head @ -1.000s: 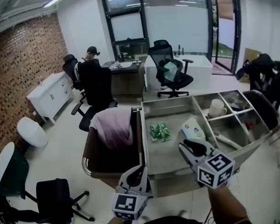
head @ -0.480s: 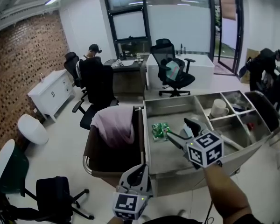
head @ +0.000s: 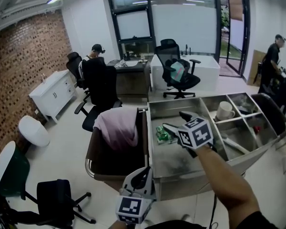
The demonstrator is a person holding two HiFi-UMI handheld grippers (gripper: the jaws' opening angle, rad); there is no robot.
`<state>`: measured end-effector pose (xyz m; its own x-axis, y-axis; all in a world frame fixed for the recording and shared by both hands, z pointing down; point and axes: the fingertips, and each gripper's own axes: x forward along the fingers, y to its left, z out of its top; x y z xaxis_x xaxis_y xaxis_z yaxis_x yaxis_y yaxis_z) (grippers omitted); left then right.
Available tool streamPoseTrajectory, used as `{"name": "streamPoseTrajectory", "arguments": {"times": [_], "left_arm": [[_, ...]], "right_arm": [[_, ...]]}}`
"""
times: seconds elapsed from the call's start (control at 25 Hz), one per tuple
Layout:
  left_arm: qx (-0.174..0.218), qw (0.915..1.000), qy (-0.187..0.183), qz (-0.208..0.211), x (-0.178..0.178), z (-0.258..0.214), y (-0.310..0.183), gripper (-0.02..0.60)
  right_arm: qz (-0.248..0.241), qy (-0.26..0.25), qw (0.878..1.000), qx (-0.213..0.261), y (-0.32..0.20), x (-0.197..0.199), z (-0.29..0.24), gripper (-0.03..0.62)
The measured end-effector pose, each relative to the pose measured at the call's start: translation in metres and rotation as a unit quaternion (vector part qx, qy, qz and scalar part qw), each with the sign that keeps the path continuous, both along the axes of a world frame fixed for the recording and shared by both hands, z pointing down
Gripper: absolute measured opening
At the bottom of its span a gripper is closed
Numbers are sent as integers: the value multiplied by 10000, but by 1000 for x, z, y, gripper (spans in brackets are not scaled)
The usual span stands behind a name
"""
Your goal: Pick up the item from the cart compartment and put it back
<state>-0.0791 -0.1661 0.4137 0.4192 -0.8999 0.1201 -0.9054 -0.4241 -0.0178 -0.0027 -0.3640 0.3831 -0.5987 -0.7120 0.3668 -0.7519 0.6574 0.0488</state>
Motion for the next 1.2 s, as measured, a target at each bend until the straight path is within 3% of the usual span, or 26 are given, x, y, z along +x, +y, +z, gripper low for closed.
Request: {"name": "streamPoseTrajectory", "arguments": {"times": [0.36,1.2], "left_arm": [[-21,10000,-30,-24,-2,1,-2,0],[-102,9997,26,-220,-19,3,-12,0]], "right_arm": [[125,340,9979,-539,-41,-17,56,400],[124,1020,9893,-1039,-83,-38,131,400]]}}
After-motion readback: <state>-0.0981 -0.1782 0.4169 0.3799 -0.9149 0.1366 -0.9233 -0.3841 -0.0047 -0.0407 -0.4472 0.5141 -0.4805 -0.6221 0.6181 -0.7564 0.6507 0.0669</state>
